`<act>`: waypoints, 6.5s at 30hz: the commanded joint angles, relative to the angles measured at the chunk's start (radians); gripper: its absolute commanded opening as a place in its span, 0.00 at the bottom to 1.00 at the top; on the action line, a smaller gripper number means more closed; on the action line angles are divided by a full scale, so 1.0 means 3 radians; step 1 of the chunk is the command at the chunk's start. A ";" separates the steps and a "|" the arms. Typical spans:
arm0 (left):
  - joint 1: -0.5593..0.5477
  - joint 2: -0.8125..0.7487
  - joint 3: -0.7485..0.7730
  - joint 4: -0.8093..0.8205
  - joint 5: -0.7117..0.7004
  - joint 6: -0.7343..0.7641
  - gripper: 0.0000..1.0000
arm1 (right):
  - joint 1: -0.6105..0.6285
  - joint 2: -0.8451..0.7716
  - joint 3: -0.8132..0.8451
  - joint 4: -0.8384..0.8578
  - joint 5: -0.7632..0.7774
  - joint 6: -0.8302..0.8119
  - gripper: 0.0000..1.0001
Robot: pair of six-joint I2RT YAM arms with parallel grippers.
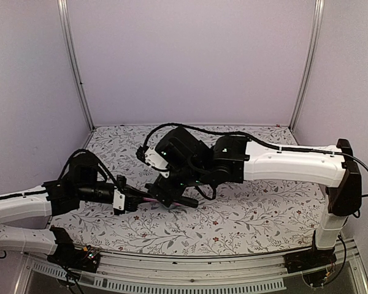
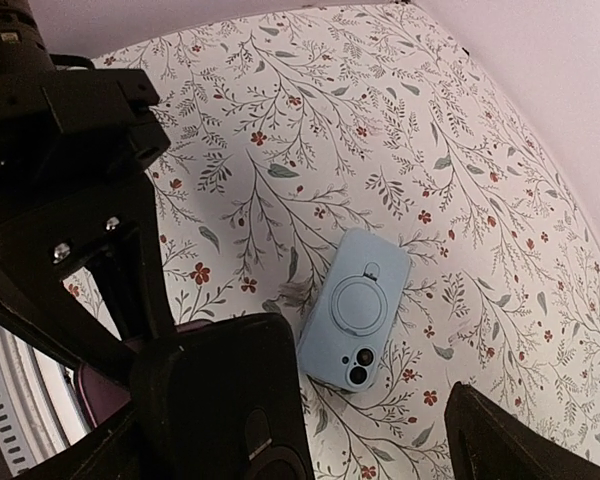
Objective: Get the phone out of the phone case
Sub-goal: Remove the phone case from the phone, then place the phone case at the center of the board, then place the phone at the center of the board.
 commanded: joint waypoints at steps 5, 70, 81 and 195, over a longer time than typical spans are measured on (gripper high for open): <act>0.0042 -0.0198 0.0086 0.0345 0.0092 -0.0025 0.00 | -0.0036 -0.0136 -0.0159 -0.0359 -0.0281 0.0077 0.96; 0.0461 -0.0464 -0.0016 0.0725 -0.0456 -0.0010 0.00 | 0.0046 -0.0512 -0.0675 0.0397 -0.0092 0.0927 0.07; 0.0476 -0.0470 -0.0026 0.0704 -0.0479 0.0016 0.00 | -0.0339 -0.0879 -0.0950 0.0406 -0.0089 0.1098 0.04; 0.1588 0.3378 0.2333 -0.0401 0.0929 -0.4820 0.00 | -0.2693 -0.1777 -0.2620 0.1588 -0.2298 0.1747 0.99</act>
